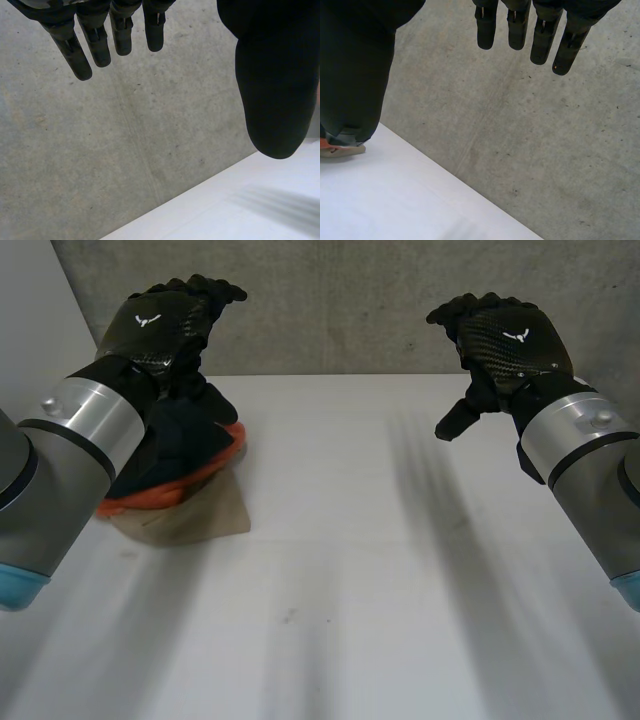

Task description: Fold the laundry.

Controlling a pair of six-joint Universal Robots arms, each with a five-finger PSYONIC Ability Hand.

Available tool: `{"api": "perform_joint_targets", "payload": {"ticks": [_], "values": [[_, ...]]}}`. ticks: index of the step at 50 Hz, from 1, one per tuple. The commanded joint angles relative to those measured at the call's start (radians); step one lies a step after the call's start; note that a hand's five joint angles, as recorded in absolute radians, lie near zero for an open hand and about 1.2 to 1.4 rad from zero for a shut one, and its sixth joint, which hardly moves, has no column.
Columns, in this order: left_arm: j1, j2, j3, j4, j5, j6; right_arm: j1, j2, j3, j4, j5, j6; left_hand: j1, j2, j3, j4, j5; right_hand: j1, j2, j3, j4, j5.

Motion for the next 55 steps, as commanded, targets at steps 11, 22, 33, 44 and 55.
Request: {"api": "perform_joint_targets", "payload": {"ticks": [11, 22, 33, 44, 55], "values": [[0.174, -0.308, 0.117, 0.017, -0.012, 0.530, 0.003, 0.004, 0.000, 0.001, 0.000, -0.040, -0.032, -0.032, -0.038, -0.029, -0.046, -0.027, -0.053, -0.041, -0.063, -0.055], [0.275, -0.581, 0.237, 0.017, -0.099, 0.696, 0.001, 0.020, 0.000, 0.000, -0.002, -0.040, 0.009, 0.010, 0.004, 0.013, -0.004, -0.027, -0.053, -0.041, -0.063, -0.055], [0.269, -0.549, 0.262, 0.107, -0.128, 0.589, -0.008, 0.051, -0.003, 0.001, -0.002, -0.041, 1.189, 1.190, 1.184, 1.193, 1.176, -0.027, -0.053, -0.041, -0.063, -0.055], [-0.013, -0.242, 0.163, 0.156, -0.147, 0.302, -0.014, 0.021, -0.015, 0.001, -0.002, -0.041, 1.189, 1.190, 1.184, 1.193, 1.176, -0.027, -0.053, -0.041, -0.063, -0.055], [-0.375, -0.309, 0.174, 0.160, -0.147, 0.217, -0.074, -0.025, -0.015, 0.000, -0.002, -0.041, 1.189, 1.190, 1.184, 1.193, 1.176, -0.027, -0.053, -0.041, -0.063, -0.055]]}}
